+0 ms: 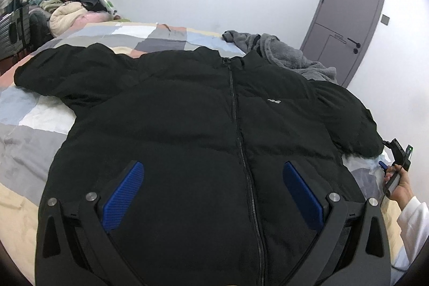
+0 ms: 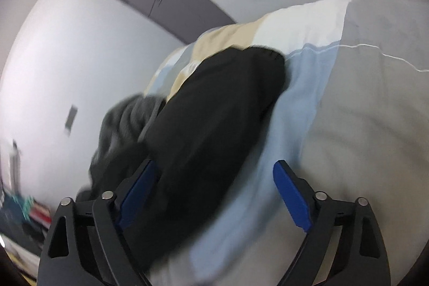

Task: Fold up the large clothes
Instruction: 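Lower the right tool onto the jacket sleeve cuff and close it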

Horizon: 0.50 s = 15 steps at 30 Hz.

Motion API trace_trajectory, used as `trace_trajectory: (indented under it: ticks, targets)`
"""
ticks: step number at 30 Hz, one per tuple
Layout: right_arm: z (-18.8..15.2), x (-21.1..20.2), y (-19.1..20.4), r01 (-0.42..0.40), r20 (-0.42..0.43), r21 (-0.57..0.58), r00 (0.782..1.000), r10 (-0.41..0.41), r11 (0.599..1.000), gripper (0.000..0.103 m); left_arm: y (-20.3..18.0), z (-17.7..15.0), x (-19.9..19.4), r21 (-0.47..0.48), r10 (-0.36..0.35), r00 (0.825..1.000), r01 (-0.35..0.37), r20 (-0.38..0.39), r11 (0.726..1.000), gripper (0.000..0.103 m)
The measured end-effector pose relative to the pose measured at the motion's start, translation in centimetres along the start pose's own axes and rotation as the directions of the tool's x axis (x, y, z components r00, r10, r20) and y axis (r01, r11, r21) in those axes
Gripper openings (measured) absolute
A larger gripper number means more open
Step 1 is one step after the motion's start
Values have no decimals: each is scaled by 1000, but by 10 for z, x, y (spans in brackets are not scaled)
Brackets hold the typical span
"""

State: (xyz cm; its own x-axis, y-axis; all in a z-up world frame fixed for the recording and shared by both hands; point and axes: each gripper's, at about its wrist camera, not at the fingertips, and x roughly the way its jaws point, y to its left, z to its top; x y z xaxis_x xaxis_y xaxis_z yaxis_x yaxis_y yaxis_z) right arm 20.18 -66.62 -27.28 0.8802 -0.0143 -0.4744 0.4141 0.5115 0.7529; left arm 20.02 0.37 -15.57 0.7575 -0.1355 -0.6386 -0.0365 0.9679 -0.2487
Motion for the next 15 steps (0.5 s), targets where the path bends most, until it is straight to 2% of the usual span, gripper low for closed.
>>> trace_trajectory:
  ticks: [2, 5, 8, 11, 15]
  targets:
    - [11, 12, -8, -15, 26, 27, 1000, 15, 1000, 85, -3, 1, 7, 9, 16, 1000, -16, -11, 1000, 103]
    - [24, 25, -14, -18, 53, 28, 998, 16, 999, 85, -7, 6, 16, 35, 79, 997, -78, -9, 996, 103]
    - [37, 37, -17, -62, 77, 28, 995, 60, 998, 84, -7, 10, 21, 50, 124, 992, -124, 8, 991, 103]
    - [42, 50, -15, -98, 64, 2, 993, 98, 995, 77, -3, 8, 26, 63, 153, 988, -153, -1, 986, 103]
    - [41, 68, -8, -114, 47, -60, 992, 116, 992, 76, 8, 5, 37, 35, 178, 983, -176, -47, 984, 103]
